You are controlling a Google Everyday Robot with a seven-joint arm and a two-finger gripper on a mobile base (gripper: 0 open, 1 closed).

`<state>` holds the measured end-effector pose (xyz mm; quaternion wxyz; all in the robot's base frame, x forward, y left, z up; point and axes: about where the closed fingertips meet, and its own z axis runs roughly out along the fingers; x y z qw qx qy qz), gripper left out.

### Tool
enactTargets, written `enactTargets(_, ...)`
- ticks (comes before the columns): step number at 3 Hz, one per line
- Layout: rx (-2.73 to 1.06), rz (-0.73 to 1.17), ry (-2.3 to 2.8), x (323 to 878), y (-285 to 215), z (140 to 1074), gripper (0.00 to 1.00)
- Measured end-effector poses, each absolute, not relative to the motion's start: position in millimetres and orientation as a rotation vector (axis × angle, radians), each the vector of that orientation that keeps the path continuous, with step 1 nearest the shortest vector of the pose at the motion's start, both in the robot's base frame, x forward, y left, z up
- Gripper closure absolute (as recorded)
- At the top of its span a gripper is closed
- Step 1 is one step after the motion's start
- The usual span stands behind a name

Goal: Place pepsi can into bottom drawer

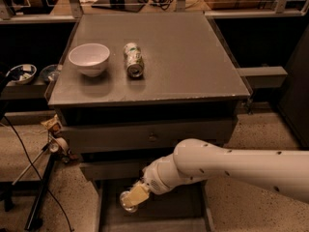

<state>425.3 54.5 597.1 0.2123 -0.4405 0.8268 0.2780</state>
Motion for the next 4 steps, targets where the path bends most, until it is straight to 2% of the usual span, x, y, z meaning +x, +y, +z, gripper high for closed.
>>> enactTargets(4, -1.175, 0.791, 2.454, 405, 52, 510, 1.00)
